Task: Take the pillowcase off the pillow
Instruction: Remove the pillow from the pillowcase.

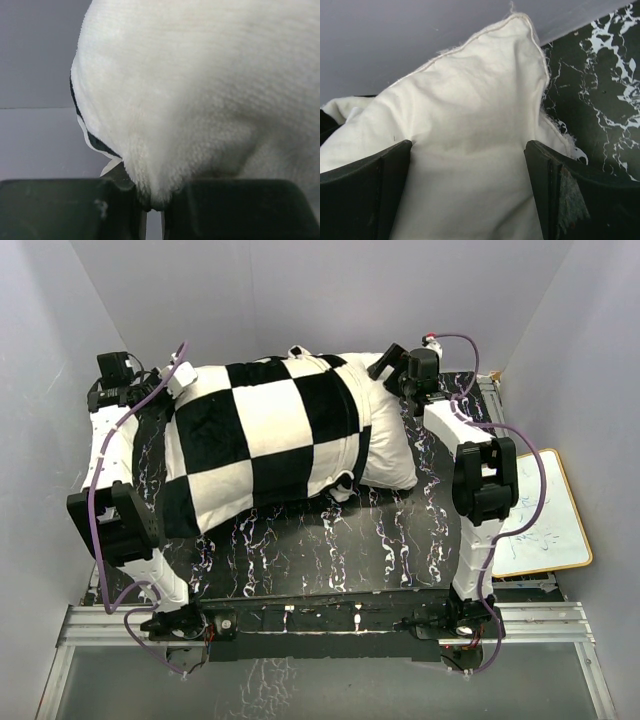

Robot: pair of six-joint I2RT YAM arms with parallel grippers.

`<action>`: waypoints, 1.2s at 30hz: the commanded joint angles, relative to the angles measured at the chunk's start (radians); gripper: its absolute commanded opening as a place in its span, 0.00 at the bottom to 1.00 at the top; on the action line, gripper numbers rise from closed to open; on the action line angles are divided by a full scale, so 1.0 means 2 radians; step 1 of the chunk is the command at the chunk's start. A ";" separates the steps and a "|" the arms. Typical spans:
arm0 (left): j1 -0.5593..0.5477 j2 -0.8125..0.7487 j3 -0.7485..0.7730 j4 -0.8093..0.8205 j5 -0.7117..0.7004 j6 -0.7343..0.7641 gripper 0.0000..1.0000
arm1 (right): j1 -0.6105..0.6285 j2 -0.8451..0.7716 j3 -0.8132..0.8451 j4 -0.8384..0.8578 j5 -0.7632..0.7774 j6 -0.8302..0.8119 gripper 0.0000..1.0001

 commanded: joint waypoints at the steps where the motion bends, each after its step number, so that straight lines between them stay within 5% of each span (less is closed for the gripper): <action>1: -0.022 -0.052 0.019 -0.005 0.036 0.023 0.00 | -0.010 -0.029 -0.065 -0.019 -0.006 0.015 0.98; 7: -0.060 -0.042 0.012 0.004 0.011 0.034 0.00 | -0.020 0.013 -0.149 0.259 -0.314 0.144 0.98; 13: -0.096 -0.024 0.002 0.029 -0.016 0.034 0.00 | 0.009 0.030 -0.177 0.627 -0.435 0.339 0.98; 15: -0.105 -0.017 0.003 0.038 -0.019 0.024 0.00 | 0.016 0.043 -0.155 0.687 -0.466 0.391 0.98; 22: -0.136 -0.012 0.022 0.045 -0.024 -0.006 0.00 | 0.040 0.013 -0.151 0.529 -0.502 0.264 0.12; 27: -0.129 -0.035 0.020 0.032 -0.036 0.002 0.00 | 0.022 -0.074 -0.191 0.256 -0.333 0.038 0.08; 30: -0.104 -0.056 0.007 0.029 -0.031 0.005 0.00 | 0.018 -0.122 -0.201 0.163 -0.191 -0.040 0.08; 36: -0.028 -0.092 -0.028 0.010 -0.010 0.020 0.00 | 0.015 -0.244 -0.323 0.201 0.086 -0.070 0.08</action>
